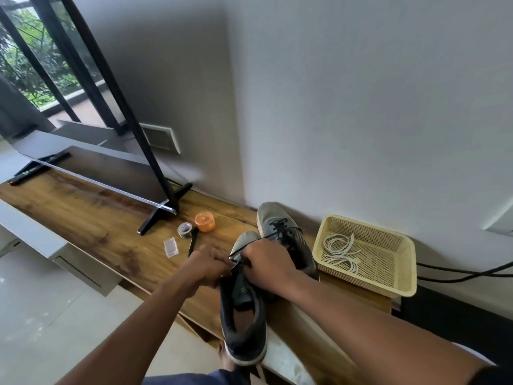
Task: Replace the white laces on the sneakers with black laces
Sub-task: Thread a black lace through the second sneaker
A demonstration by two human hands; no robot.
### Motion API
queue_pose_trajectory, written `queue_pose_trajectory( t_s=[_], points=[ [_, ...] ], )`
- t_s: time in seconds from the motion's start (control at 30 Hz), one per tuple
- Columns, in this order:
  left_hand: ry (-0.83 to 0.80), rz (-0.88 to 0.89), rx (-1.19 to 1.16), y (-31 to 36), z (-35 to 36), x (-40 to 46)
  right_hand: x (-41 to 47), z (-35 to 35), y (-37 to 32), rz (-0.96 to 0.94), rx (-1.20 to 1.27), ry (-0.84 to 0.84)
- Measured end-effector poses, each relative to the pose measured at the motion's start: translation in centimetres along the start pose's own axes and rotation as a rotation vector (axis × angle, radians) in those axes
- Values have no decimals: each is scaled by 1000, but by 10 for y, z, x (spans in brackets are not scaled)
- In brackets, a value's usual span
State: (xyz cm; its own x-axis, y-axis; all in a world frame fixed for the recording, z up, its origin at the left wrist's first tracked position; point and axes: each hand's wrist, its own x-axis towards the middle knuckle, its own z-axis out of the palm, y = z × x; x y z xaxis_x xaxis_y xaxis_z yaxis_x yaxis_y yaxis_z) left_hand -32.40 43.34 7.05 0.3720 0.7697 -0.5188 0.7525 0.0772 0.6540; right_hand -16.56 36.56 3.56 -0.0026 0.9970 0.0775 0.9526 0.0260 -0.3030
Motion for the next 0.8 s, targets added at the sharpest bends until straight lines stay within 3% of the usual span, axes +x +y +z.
queue_pose_trajectory(
  t_s=[0.5, 0.8],
  points=[
    [-32, -12, -57, -4, 0, 7, 0, 18, -5, 44, 104, 76],
    [-30, -11, -219, -16, 0, 21, -1, 31, -1, 101, 95, 73]
  ],
)
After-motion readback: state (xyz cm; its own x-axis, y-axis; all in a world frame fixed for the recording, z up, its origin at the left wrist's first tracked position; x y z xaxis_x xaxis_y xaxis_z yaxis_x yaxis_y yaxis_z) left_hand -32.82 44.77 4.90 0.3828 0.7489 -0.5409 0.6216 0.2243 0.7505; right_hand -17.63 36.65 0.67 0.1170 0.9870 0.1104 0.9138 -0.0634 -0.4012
